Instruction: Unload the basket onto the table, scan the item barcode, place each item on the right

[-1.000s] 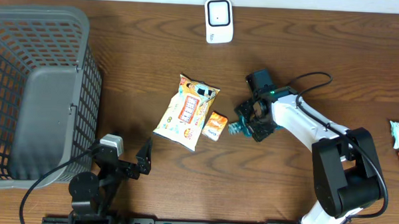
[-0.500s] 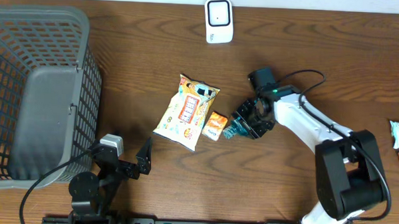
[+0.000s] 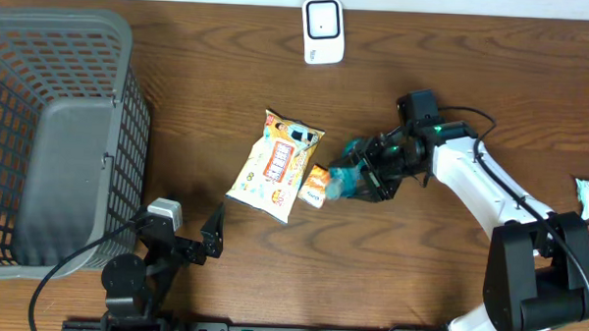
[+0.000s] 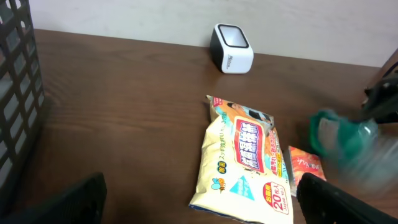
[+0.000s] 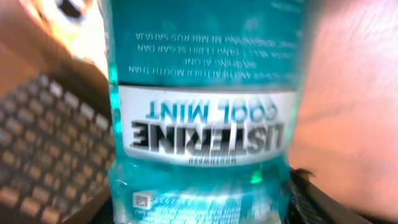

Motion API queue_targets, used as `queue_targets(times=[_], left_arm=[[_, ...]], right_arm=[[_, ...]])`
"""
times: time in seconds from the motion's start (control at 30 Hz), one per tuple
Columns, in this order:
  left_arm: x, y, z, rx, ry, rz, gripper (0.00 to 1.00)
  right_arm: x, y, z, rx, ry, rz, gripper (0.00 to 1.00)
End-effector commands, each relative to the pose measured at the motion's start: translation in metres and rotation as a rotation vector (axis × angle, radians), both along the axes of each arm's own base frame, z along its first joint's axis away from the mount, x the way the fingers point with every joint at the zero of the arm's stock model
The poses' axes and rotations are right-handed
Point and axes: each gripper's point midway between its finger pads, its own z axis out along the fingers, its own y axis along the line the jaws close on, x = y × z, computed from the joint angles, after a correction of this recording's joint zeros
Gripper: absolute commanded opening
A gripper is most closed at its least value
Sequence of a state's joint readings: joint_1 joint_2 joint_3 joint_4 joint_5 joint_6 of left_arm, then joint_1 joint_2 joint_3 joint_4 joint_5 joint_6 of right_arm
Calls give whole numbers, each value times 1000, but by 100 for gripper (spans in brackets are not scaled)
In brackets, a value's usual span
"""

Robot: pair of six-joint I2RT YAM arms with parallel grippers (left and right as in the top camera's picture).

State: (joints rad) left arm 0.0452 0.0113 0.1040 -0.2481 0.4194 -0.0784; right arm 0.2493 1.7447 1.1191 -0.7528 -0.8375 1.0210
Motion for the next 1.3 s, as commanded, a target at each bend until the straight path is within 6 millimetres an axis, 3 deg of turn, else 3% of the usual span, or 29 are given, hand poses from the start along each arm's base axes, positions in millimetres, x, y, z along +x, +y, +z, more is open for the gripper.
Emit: queue_targets(times=[0.0, 0.23, 0.37, 0.73, 0.9, 1.07, 1.13, 1.27], left_arm=[[0, 1, -12, -6, 33, 8, 98], [0, 1, -12, -6, 33, 8, 98], [0, 1, -12, -6, 33, 8, 98], [0, 1, -12, -6, 33, 8, 98], [0, 1, -12, -6, 33, 8, 98], [0, 1, -12, -6, 33, 8, 98], [0, 1, -12, -6, 33, 8, 98], [0, 1, -12, -6, 33, 8, 98]], right_arm=[[-7, 17, 46, 219, -34, 76, 44], [-21, 11, 43, 205, 41, 76, 47], [-15, 1, 29, 116, -17, 84, 56], [0, -17, 10, -61, -214, 184, 65], [9, -17, 36, -68, -357, 252, 72], [4, -48, 68, -278, -467, 286, 76], [-3, -67, 91, -410, -577, 302, 85], [-13, -75, 123, -504, -746, 343, 96]])
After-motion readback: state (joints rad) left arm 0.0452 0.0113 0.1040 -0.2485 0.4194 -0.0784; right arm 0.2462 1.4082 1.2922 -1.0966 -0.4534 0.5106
